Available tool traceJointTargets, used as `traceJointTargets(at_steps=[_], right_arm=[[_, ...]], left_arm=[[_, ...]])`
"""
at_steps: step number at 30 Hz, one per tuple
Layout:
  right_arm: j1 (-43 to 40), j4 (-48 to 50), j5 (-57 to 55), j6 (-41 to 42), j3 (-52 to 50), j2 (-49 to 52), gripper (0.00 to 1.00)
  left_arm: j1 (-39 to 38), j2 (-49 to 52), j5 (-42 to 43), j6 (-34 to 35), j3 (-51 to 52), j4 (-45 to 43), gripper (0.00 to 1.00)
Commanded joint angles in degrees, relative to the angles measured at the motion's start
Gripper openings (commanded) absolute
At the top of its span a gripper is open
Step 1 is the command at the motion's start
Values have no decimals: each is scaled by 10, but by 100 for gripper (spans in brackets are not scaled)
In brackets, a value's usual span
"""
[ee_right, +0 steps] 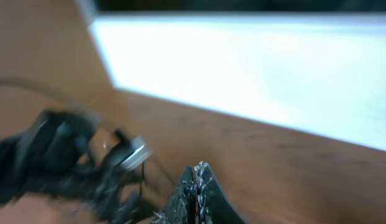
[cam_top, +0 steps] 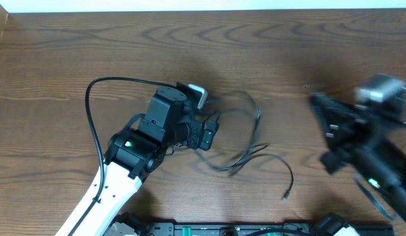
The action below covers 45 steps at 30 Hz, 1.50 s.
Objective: Untangle cables
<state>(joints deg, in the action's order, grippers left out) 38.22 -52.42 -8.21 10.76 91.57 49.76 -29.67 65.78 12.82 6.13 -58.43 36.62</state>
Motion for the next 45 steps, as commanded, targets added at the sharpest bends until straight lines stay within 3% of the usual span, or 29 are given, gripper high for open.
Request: traceJointTargets(at_steps=[1, 5, 9, 12, 16, 24, 28, 30, 33, 45], right_arm=[[0, 3, -157, 33, 6, -31, 1], [0, -5, -165, 38, 6, -39, 1], [0, -45, -139, 47, 3, -19, 3], [0, -80, -121, 58, -7, 12, 30], [0, -117, -87, 57, -39, 70, 73], [0, -128, -34, 60, -100, 230, 93], [0, -97, 55, 59, -100, 309, 93], [0, -72, 120, 59, -100, 345, 99], [0, -33, 177, 63, -100, 399, 99], [5, -23, 178, 519, -100, 536, 99]], left_arm=[[2, -3, -35, -13, -5, 18, 96], [2, -3, -28, -14, -5, 28, 96], [2, -3, 47, -14, -5, 17, 97], [2, -4, 73, -14, -5, 16, 97], [2, -18, 8, -13, -5, 21, 96], [35, -145, -104, 13, -25, 62, 90], [48, -237, -148, 17, -26, 107, 90], [49, -280, -159, 17, -26, 128, 90], [49, -341, -159, 28, -26, 160, 90], [49, -392, -159, 52, -22, 255, 90]])
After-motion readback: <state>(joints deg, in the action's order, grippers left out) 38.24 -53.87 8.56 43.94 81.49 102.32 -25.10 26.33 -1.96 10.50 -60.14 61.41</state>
